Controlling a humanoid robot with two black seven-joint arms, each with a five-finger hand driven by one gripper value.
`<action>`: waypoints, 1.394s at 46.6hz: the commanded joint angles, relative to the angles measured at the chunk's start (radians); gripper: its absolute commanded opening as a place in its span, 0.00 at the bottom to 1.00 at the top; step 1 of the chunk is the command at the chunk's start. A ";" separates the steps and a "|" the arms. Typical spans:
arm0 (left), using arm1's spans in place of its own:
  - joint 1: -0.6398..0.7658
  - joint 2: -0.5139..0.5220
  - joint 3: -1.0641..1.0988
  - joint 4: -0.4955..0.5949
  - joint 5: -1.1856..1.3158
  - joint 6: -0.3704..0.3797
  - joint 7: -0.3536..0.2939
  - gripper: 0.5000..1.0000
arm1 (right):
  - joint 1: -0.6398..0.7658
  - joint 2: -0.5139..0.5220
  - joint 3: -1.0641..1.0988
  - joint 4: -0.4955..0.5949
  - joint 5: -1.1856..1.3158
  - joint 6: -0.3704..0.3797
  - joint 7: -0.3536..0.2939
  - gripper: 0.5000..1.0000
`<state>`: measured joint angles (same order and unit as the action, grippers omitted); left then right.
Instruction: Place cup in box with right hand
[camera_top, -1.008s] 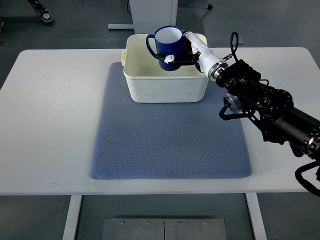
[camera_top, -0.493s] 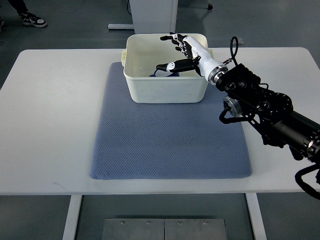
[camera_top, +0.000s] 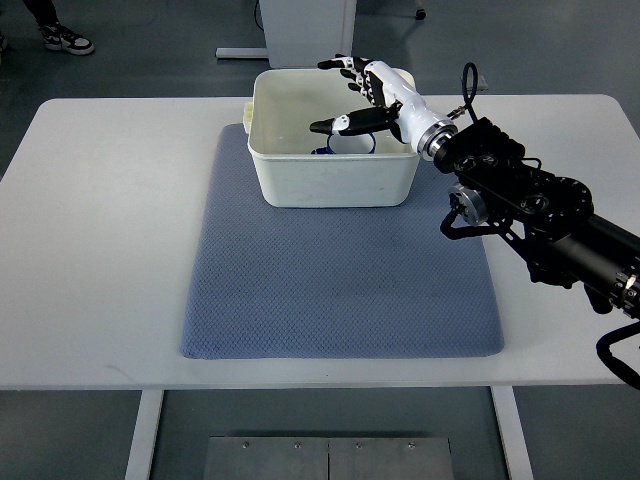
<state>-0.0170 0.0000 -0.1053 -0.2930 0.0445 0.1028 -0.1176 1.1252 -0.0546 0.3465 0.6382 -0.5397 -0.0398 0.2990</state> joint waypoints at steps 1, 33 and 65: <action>0.000 0.000 -0.001 0.000 0.000 0.000 -0.001 1.00 | 0.001 -0.039 0.019 0.032 0.003 0.000 -0.001 0.99; 0.000 0.000 0.001 0.000 0.000 0.000 -0.001 1.00 | -0.192 -0.277 0.330 0.205 0.072 0.083 -0.104 0.99; 0.000 0.000 -0.001 0.000 0.000 0.000 -0.001 1.00 | -0.436 -0.122 0.804 0.183 0.066 0.139 -0.198 1.00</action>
<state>-0.0173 0.0000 -0.1050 -0.2930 0.0445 0.1028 -0.1183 0.6986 -0.1987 1.1257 0.8287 -0.4745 0.0998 0.1002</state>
